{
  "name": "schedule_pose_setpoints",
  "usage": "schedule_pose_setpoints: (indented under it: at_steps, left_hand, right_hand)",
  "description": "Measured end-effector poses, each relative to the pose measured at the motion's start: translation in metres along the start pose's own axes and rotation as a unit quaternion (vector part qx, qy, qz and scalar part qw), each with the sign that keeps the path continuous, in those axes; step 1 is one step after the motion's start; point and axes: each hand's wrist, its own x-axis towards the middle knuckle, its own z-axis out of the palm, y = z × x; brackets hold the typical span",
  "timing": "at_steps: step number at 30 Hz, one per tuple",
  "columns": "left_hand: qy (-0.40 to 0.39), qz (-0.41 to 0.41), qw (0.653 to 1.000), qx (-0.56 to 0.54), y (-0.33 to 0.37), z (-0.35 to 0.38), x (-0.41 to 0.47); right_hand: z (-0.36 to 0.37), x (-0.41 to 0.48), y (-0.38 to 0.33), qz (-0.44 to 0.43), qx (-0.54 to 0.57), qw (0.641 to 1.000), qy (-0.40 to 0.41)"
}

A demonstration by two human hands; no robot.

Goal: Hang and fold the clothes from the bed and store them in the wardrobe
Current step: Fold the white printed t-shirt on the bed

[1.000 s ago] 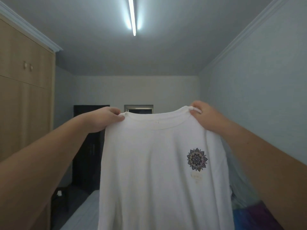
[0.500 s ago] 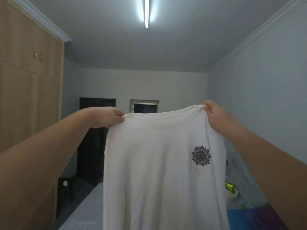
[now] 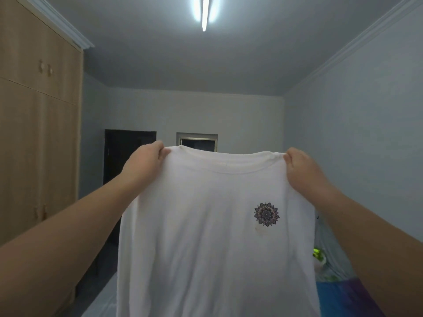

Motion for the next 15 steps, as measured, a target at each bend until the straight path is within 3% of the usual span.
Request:
schedule_pose_setpoints:
  at_steps: [3,5,8,12,15]
  left_hand:
    - [0.08,0.005,0.997,0.014,0.006,0.001,-0.01]
    - [0.105,-0.017,0.994,-0.02,0.006,0.003,-0.018]
    - [0.13,-0.019,0.991,-0.017,-0.01,0.003,-0.033]
    - [0.139,0.072,0.986,0.062,-0.035,-0.001,-0.059]
    - [0.132,0.103,0.983,0.077,-0.048,0.005,-0.072]
  right_hand:
    - [0.017,-0.012,-0.016,0.069,0.092,0.989,0.096]
    - [0.027,-0.021,-0.024,0.084,0.092,0.983,0.132]
    - [0.034,-0.035,-0.019,-0.003,-0.025,0.987,0.156]
    - [0.033,-0.048,-0.008,-0.127,-0.153,0.966,0.166]
    - [0.038,-0.059,-0.01,-0.165,-0.201,0.95,0.172]
